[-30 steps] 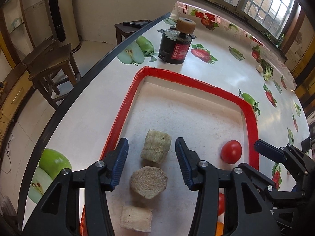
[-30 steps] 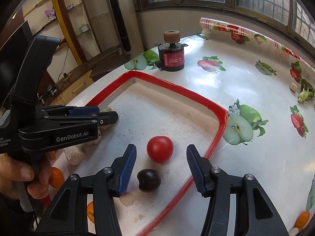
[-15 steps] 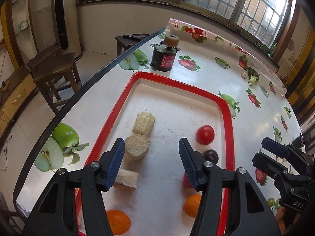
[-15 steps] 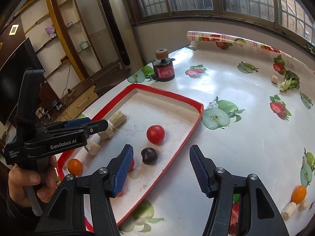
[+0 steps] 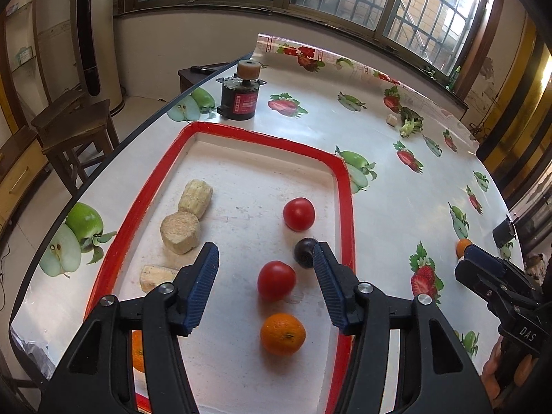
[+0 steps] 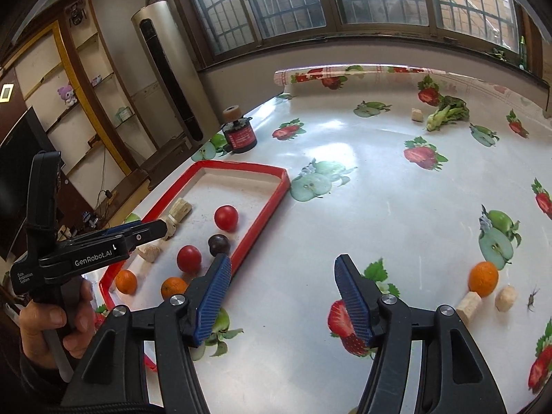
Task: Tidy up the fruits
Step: 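Move both grippers back toward the orange and green grape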
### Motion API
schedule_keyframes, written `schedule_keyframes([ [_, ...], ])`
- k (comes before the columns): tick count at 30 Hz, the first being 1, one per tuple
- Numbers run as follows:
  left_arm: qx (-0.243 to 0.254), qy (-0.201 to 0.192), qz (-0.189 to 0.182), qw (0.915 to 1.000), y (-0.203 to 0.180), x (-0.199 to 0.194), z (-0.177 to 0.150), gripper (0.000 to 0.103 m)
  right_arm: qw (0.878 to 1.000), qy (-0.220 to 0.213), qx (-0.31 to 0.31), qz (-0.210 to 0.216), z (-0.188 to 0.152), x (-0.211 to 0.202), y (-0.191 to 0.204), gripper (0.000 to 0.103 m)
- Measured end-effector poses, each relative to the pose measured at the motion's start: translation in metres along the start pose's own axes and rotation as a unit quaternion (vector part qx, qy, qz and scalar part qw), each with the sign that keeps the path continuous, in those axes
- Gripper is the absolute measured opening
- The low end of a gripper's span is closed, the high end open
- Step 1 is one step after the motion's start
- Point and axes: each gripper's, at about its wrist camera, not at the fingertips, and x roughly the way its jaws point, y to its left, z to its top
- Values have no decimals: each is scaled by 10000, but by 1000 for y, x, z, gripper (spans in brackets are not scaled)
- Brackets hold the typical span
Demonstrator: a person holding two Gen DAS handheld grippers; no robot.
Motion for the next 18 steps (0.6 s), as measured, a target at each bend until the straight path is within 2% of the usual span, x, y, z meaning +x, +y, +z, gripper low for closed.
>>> schedule_keyframes([
  [8,213,52,-73,9997,-25,-2,-10,56,9997,-41,216,-146,-13,-16,-21,65],
  [18,664,178,-395,9968,-75,-3,-25,56,9975,-163,479,-494,-37,-50,-58,65],
])
